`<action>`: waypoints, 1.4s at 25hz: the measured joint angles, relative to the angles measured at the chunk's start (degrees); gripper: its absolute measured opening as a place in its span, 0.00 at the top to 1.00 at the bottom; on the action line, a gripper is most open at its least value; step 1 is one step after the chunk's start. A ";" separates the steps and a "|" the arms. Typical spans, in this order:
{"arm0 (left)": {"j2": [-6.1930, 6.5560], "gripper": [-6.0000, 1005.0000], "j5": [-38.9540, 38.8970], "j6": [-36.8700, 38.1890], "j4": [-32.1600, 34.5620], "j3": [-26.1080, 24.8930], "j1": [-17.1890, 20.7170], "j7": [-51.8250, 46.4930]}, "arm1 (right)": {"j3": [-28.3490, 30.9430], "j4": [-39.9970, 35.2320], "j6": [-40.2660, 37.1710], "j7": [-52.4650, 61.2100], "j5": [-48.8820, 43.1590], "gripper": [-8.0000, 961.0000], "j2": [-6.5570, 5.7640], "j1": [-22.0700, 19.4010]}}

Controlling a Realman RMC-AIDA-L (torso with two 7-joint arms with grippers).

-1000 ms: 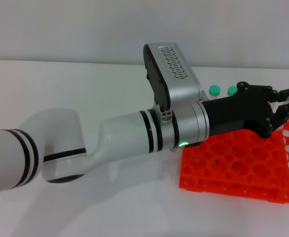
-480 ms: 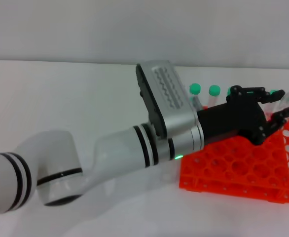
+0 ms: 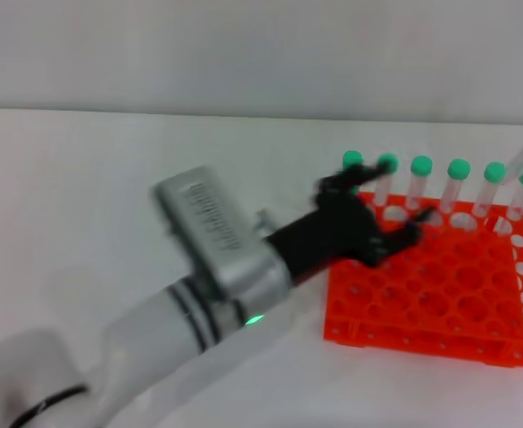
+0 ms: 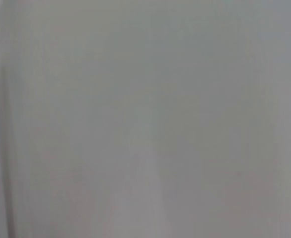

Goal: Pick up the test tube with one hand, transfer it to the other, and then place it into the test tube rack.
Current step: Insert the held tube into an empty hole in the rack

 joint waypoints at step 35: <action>0.69 0.12 -10.28 17.97 -6.93 -18.71 22.44 -4.12 | -7.09 21.18 -15.17 -21.21 -1.17 0.78 4.05 14.54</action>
